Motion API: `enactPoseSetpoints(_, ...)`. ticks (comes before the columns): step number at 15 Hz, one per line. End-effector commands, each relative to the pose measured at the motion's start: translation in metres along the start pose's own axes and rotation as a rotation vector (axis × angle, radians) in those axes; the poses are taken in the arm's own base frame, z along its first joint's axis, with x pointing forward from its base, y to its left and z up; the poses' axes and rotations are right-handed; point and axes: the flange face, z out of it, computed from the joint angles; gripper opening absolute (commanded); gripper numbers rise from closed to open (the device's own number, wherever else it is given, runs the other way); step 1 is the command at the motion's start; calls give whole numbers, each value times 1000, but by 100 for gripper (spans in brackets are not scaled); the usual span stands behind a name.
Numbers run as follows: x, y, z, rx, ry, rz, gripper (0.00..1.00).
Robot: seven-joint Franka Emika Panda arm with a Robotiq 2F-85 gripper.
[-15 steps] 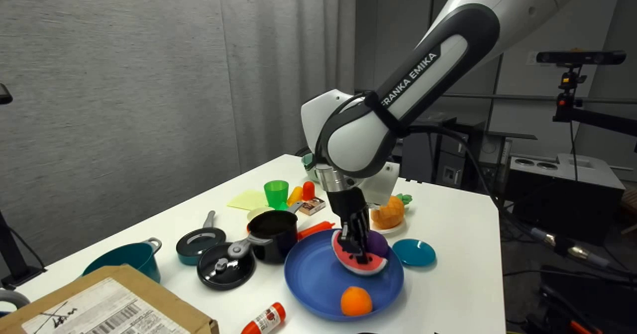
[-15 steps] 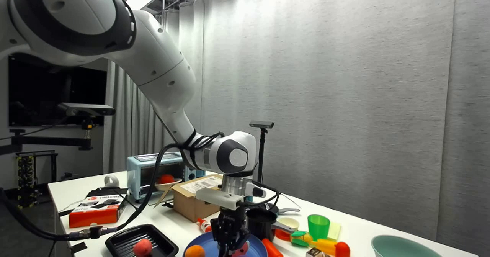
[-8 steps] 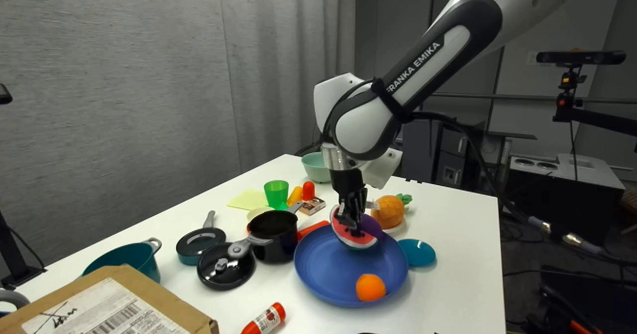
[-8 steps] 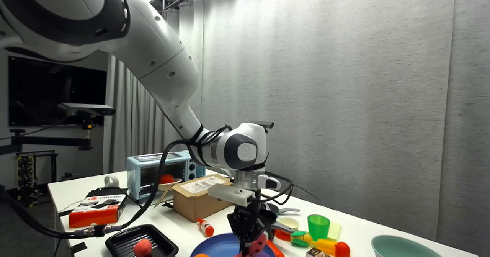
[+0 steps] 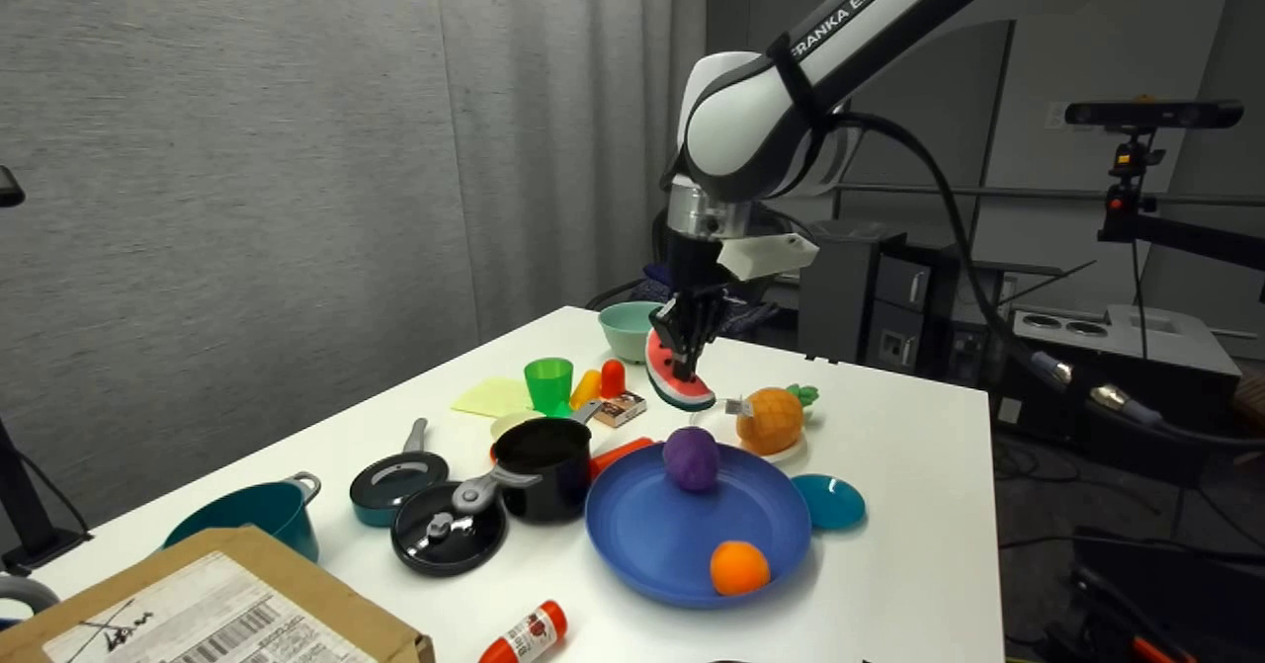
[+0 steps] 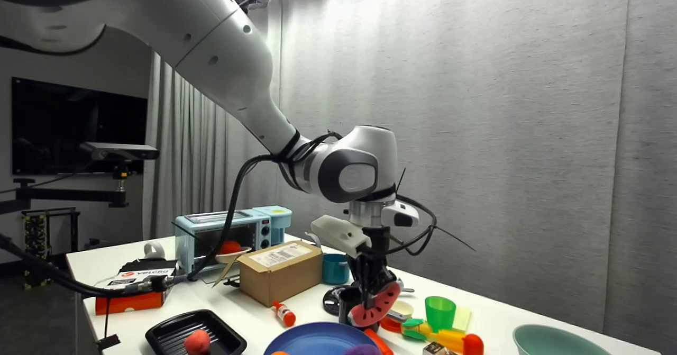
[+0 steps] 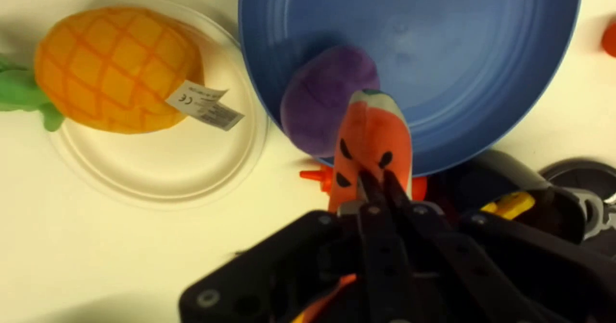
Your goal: Put the pineapple and watermelon plushies on the white plate, then the purple plushie in the black pot and the orange plushie on the table
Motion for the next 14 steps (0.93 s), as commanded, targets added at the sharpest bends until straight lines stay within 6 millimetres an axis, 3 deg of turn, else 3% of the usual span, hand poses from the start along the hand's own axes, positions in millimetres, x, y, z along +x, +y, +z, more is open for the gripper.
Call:
enactPoseSetpoints(1, -6, 45, -19, 9, 29, 189, 1)
enactPoseSetpoints(5, -15, 104, -8, -35, 24, 417, 1)
enactPoseSetpoints(9, -30, 149, 20, -46, 11, 647, 1)
enactPoseSetpoints(11, -34, 162, 33, -35, 5, 756, 1)
enactPoseSetpoints(14, -30, 160, 42, 29, 15, 891, 1)
